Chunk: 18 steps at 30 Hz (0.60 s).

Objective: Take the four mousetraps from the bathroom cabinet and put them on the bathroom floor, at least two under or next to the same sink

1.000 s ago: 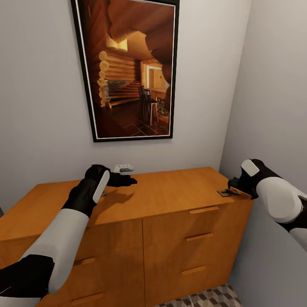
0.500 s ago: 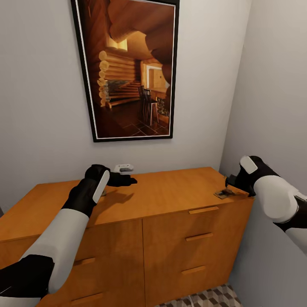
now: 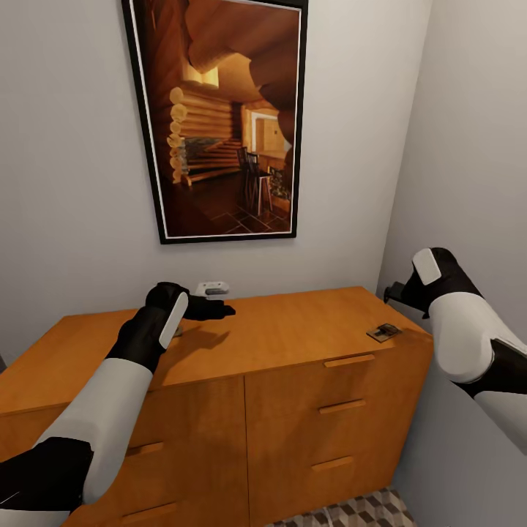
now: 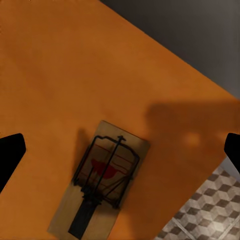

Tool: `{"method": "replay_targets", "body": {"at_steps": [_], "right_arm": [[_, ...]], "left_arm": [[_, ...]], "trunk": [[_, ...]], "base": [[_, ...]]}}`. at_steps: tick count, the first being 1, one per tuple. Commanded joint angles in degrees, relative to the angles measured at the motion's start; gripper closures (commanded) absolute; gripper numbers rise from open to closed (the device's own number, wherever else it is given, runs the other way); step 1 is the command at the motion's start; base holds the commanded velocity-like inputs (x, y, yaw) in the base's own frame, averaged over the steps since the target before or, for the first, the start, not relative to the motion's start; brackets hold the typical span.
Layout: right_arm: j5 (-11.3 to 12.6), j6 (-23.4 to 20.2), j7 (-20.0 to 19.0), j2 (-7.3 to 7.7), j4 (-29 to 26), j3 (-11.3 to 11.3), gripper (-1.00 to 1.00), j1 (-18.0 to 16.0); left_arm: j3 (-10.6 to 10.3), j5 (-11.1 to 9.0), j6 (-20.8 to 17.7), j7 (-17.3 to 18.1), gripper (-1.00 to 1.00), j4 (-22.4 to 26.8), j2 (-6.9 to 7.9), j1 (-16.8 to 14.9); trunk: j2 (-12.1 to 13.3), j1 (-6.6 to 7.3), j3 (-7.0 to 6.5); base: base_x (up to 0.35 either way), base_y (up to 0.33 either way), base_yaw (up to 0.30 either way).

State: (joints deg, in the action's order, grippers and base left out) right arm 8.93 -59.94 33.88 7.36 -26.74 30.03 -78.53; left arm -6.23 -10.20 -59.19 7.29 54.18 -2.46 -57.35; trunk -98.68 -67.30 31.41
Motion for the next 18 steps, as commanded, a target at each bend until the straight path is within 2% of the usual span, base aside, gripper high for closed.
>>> {"method": "replay_targets", "body": {"at_steps": [1, 18], "right_arm": [[0.6, -0.1, 0.6, -0.04, -0.1, 0.1, -1.0, 0.0], [0.7, -0.1, 0.7, -0.15, -0.4, 0.0, -1.0, 0.0]], "left_arm": [[0.0, -0.2, -0.2, -0.1, -1.0, 0.0, 0.0, 0.0], [0.0, -0.1, -0.2, -0.2, -1.0, -0.2, 0.0, 0.0]], "trunk": [[0.0, 0.0, 0.07], [0.0, 0.0, 0.07]], "base": [[0.0, 0.0, 0.0], [0.0, 0.0, 0.0]]}}
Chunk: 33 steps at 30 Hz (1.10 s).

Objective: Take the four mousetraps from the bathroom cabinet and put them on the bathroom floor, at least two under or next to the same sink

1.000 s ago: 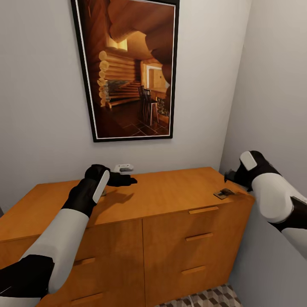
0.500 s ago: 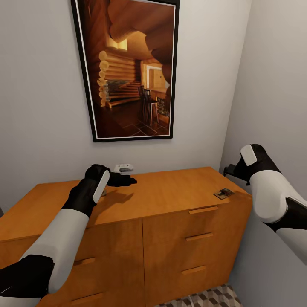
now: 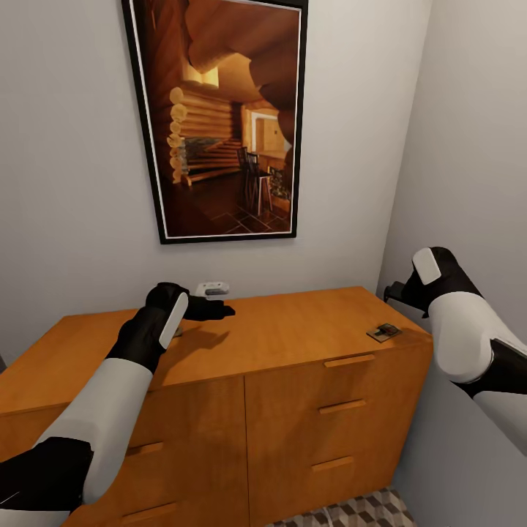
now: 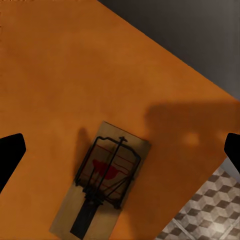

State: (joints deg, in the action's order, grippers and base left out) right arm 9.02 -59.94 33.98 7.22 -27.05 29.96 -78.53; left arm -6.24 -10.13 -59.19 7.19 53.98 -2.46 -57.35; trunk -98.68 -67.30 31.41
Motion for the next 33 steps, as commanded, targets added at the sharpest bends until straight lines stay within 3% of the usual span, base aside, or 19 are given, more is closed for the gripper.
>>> {"method": "replay_targets", "body": {"at_steps": [1, 12, 21, 33], "right_arm": [[0.6, -0.1, 0.6, -0.01, 0.0, 0.1, -1.0, 0.0], [0.6, -0.1, 0.6, -0.41, 0.7, 0.1, -1.0, 0.0], [-1.5, 6.4, 1.0, -2.6, 7.1, 0.0, -1.0, 0.0], [-3.6, 8.7, 1.0, -3.2, 9.6, 0.2, -1.0, 0.0]], "left_arm": [[0.0, -0.2, -0.2, -0.1, -1.0, 0.0, 0.0, 0.0], [0.0, -0.2, -0.2, -0.1, -1.0, 0.0, 0.04, 0.0], [0.0, -0.2, -0.2, -0.1, -1.0, -0.1, 0.01, 0.0], [0.0, -0.2, -0.2, -0.1, -1.0, -0.1, 0.14, 0.0]], "trunk": [[0.0, 0.0, 0.07], [0.0, 0.0, 0.07], [0.0, 0.0, 0.07], [0.0, 0.0, 0.07]], "base": [[0.0, 0.0, 0.0], [0.0, 0.0, 0.0], [0.0, 0.0, 0.0], [0.0, 0.0, 0.0]]}}
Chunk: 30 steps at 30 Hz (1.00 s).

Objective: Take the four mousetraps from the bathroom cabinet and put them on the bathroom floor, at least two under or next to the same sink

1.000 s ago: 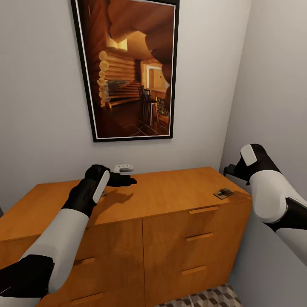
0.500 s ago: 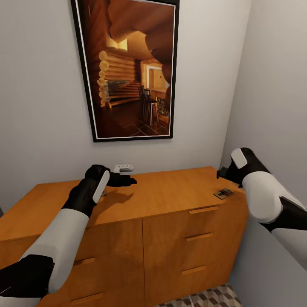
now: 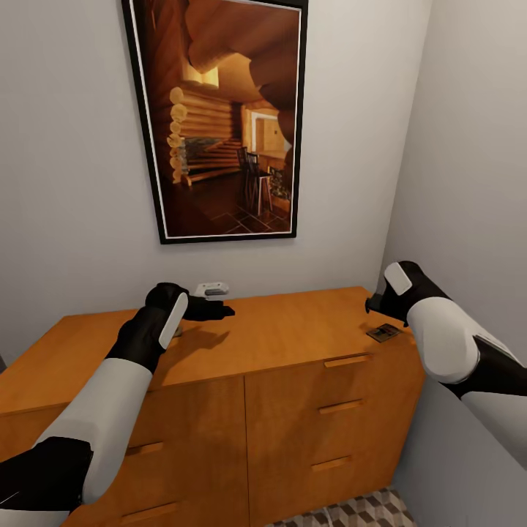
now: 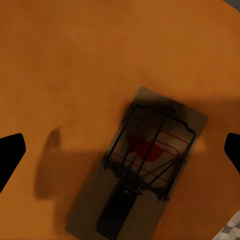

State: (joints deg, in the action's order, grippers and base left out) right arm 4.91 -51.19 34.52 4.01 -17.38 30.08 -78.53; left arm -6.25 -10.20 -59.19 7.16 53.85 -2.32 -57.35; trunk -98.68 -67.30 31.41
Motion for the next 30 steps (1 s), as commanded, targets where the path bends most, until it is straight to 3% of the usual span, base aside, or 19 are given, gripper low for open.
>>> {"method": "replay_targets", "body": {"at_steps": [1, 30], "right_arm": [[0.5, 0.0, 0.5, -0.01, 0.0, 0.1, -1.0, 0.0], [0.0, 0.8, 3.3, 0.22, 0.4, -0.2, -1.0, 0.0]], "left_arm": [[0.0, -0.2, -0.2, 0.0, -1.0, 0.0, 0.01, 0.0], [0.0, -0.3, -0.2, 0.0, -1.0, -0.8, -0.05, 0.0]], "trunk": [[0.0, 0.0, 0.07], [0.0, 0.0, 0.07]], "base": [[0.0, 0.0, 0.0], [0.0, 0.0, 0.0]]}}
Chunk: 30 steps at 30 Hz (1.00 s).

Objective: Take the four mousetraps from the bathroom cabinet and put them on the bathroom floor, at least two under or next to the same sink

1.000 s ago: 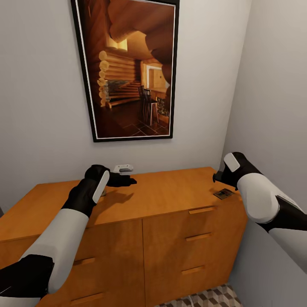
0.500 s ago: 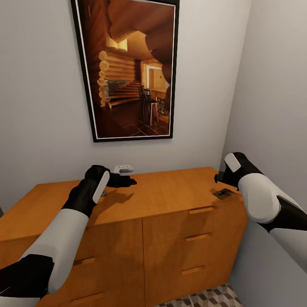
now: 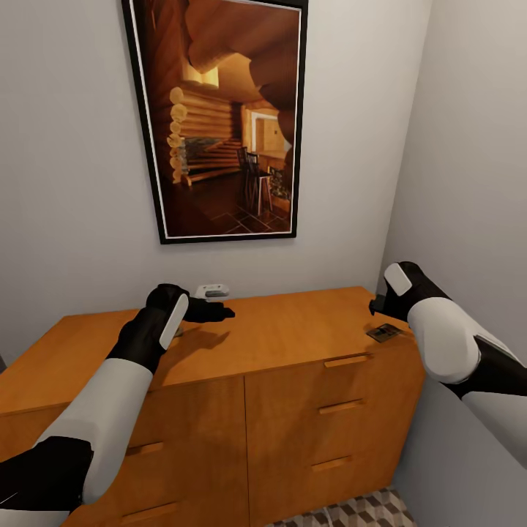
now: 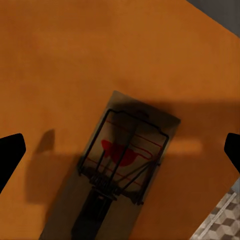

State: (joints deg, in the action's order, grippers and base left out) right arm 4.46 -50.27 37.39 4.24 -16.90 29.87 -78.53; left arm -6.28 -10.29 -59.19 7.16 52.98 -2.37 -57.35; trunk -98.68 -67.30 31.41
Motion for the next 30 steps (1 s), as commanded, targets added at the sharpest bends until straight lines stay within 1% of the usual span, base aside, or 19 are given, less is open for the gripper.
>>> {"method": "replay_targets", "body": {"at_steps": [1, 30], "right_arm": [[0.5, 0.0, 0.5, -0.04, 0.0, 0.0, -1.0, 0.0], [0.5, 0.3, 0.6, -0.76, 0.7, 0.2, -1.0, 0.0]], "left_arm": [[0.0, -0.2, -0.2, 0.0, -1.0, 0.0, 0.0, 0.0], [0.0, -0.1, -0.2, 0.0, -1.0, 0.0, -0.02, 0.0]], "trunk": [[0.0, 0.0, 0.07], [0.0, 0.0, 0.07]], "base": [[0.0, 0.0, 0.0], [0.0, 0.0, 0.0]]}}
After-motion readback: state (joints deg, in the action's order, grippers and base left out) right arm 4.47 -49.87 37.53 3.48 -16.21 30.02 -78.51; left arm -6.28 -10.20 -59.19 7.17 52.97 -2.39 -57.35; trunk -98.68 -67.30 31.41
